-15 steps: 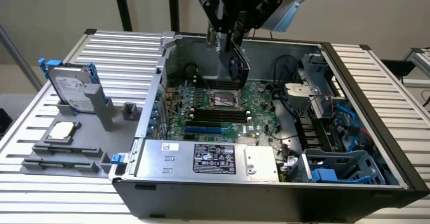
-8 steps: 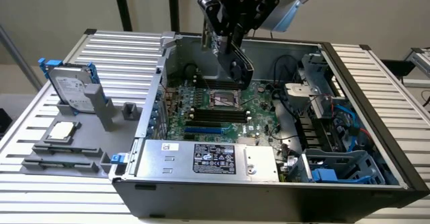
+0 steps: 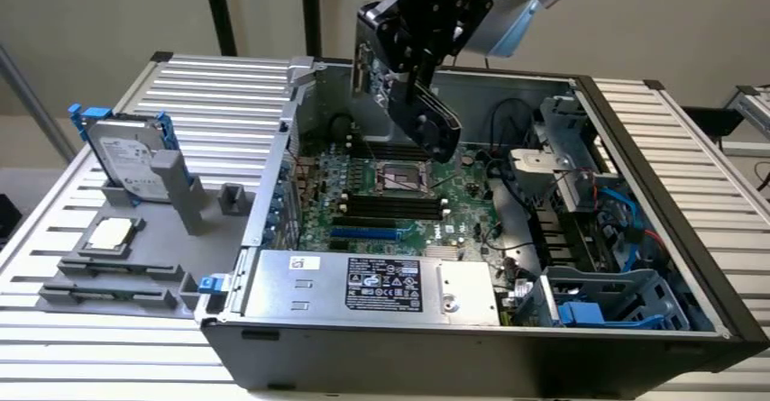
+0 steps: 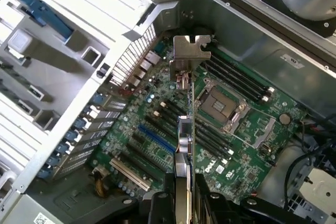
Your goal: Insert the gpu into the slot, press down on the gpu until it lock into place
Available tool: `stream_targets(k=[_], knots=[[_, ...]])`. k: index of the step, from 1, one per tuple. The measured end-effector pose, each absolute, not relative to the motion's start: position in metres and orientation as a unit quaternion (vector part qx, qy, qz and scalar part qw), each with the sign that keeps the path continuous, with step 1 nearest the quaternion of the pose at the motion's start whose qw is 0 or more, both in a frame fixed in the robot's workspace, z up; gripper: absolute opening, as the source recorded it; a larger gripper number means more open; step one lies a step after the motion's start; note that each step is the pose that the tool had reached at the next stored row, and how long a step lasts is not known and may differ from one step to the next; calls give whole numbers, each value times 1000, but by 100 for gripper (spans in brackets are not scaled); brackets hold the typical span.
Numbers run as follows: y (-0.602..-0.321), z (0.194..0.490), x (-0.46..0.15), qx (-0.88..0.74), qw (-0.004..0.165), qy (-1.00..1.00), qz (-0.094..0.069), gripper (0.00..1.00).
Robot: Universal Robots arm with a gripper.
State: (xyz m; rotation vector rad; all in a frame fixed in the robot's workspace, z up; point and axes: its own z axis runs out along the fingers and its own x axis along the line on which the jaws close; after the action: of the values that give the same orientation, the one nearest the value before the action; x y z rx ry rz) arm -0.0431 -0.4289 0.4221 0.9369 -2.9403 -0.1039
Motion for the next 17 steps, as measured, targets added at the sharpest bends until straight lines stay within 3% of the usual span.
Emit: stream_targets(k=[17], knots=[[-429, 408, -43, 446, 26, -894, -27, 26]])
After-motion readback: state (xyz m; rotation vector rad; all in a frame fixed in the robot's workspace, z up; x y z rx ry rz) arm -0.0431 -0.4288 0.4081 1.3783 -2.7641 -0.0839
